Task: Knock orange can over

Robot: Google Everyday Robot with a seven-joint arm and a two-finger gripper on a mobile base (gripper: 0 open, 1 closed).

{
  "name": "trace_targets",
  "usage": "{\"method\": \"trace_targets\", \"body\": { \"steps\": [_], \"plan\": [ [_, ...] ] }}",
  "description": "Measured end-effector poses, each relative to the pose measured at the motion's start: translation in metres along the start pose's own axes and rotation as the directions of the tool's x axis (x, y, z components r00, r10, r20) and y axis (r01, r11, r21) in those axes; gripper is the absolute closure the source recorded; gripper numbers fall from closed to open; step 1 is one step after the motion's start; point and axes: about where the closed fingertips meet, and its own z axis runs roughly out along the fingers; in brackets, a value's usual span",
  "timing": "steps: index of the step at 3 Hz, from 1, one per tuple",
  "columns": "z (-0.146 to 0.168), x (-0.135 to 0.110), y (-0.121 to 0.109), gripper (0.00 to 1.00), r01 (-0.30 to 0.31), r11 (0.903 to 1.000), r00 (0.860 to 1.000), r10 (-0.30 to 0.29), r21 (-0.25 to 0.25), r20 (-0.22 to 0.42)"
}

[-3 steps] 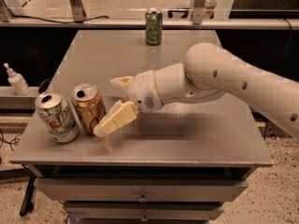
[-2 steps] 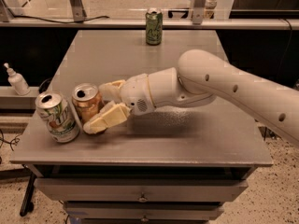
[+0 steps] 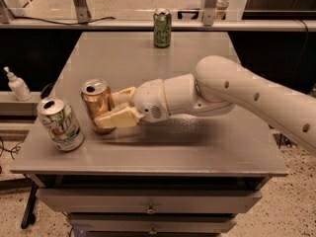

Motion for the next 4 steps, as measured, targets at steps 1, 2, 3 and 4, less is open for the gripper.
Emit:
{"method": "trace_targets", "body": {
  "steps": [1, 2, 3, 4],
  "plan": [
    [-0.036, -0.008, -0.012, 0.88, 0.013, 0.9983, 1.000, -0.011, 0.057, -0.021],
    [-0.082, -0.030, -0.031, 1.00, 0.063, 0.9898, 0.995, -0.053, 0.128, -0.084],
    [-0.130, -0.062, -0.050, 1.00, 0.157, 0.9710, 0.964, -0.112, 0.180, -0.240],
    [-0.156, -0.083, -0.054, 1.00, 0.257, 0.9548, 0.872, -0.163, 0.149, -0.462]
  ]
}}
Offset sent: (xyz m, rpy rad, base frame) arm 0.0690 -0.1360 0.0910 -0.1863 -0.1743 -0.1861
